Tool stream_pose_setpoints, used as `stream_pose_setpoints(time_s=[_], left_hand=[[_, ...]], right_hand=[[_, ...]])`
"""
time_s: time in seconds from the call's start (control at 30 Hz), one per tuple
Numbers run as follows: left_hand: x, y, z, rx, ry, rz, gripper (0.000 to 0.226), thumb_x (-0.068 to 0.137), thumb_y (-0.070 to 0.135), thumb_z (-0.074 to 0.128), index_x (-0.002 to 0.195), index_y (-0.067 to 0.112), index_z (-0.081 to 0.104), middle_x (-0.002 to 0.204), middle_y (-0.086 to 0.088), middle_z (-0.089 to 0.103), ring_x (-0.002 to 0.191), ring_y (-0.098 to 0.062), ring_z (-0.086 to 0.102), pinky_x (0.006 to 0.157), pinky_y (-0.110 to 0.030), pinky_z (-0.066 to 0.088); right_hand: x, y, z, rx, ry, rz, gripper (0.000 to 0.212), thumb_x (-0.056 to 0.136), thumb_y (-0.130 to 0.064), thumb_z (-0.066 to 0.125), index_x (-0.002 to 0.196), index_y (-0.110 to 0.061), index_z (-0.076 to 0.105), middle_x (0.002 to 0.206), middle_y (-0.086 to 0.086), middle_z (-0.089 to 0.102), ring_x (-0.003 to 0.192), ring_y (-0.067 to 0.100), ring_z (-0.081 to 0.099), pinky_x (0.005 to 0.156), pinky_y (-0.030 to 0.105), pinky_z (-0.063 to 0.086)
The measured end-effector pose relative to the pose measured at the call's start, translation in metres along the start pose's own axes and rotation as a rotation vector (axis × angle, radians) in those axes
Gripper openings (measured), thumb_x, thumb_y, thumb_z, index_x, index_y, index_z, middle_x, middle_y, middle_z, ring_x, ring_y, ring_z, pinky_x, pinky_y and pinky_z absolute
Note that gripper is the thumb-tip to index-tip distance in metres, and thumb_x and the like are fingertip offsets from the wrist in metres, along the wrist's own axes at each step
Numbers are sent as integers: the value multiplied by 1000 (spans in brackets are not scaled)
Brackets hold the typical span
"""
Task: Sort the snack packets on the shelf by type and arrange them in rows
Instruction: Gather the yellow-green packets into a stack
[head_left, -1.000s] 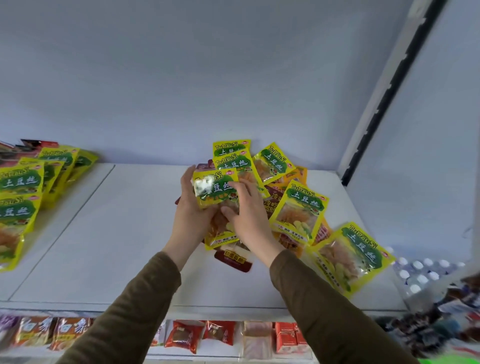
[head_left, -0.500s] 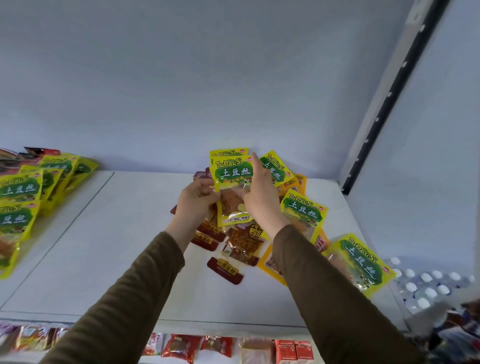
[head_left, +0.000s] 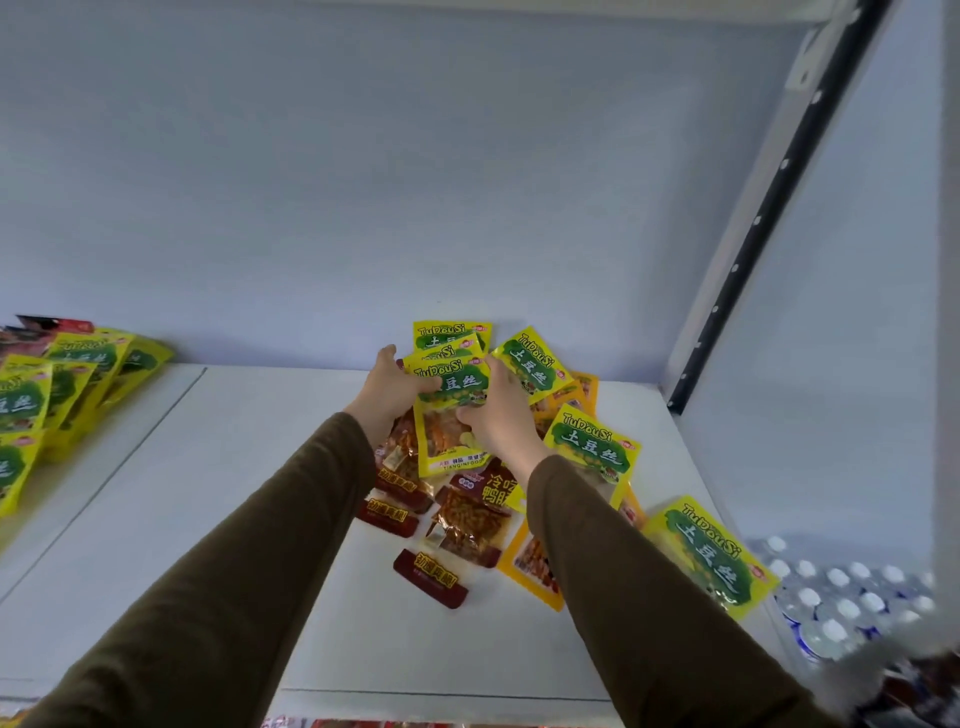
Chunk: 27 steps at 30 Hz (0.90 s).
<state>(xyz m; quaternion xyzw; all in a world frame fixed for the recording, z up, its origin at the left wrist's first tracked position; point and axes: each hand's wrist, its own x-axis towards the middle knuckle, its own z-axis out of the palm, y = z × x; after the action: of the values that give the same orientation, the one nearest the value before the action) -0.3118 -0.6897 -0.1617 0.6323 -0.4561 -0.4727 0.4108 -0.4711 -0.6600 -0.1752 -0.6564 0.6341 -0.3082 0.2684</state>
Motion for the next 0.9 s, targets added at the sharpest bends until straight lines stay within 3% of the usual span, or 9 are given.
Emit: stream_pose_setpoints(time_s=[0.07,0.13,0.23,0.37,0.5,0.63,0.73,0.83,0.9], left_hand=[[2,0,1,-42,-7,-29,90,87,5,79,158,7,25,138,-13,58,109,-29,67,86,-44,58],[4,0,1,-98,-73,-44,61,90,0,74,144,0,48,121,-14,70,90,-26,73,74,-39,60],[7,-1,0,-135,-125,-60,33,93,-1,69,126,2,63,115,-20,74,96,-34,75,86,-48,61],[6,-1,2,-130,-107,39,38,90,-4,71,126,2,58,118,-17,73,107,-36,71,97,-53,57],[-1,-5,-2,-155,-39,210,29,92,3,72,117,13,61,110,-9,77,99,-28,75,90,-52,61],[-16,4,-14,-331,-54,347,26,94,8,72,118,13,63,113,-11,77,101,-35,75,86,-54,61],[-28,25,-19,-472,-59,389,30,95,9,71,124,4,62,116,-19,75,102,-41,74,83,-54,62],[-42,54,-21,-607,-77,383,35,98,11,67,128,-5,60,118,-25,72,101,-42,73,79,-54,62],[-50,71,-22,-675,-108,386,35,101,13,63,130,-7,58,119,-27,71,102,-44,72,81,-54,61]], right_hand=[[0,2,2,100,27,12,88,90,-15,74,160,-19,21,162,9,29,149,30,29,118,47,34],[-1,3,4,187,55,15,88,91,-13,74,160,-20,21,163,6,29,150,27,27,119,44,32],[-1,5,9,262,91,-7,84,91,-11,73,158,-24,24,163,2,30,150,24,27,119,49,33],[-3,4,16,327,131,-21,86,90,-14,73,158,-30,22,162,-3,31,150,21,30,117,52,35],[-3,0,16,274,253,-63,92,88,-29,76,159,-32,18,156,-6,40,145,20,34,117,51,30],[2,-10,4,347,267,-99,101,82,-47,80,159,-33,17,148,-13,41,136,15,38,111,41,33],[6,-24,-10,584,100,-88,83,83,-48,79,151,-36,34,141,-21,45,128,4,46,106,35,42],[13,-42,-26,679,32,-142,48,86,-41,78,129,-26,61,118,-9,73,107,10,70,97,46,57],[16,-56,-37,722,26,-194,41,88,-37,78,124,-22,65,112,-3,76,102,14,73,93,46,59]])
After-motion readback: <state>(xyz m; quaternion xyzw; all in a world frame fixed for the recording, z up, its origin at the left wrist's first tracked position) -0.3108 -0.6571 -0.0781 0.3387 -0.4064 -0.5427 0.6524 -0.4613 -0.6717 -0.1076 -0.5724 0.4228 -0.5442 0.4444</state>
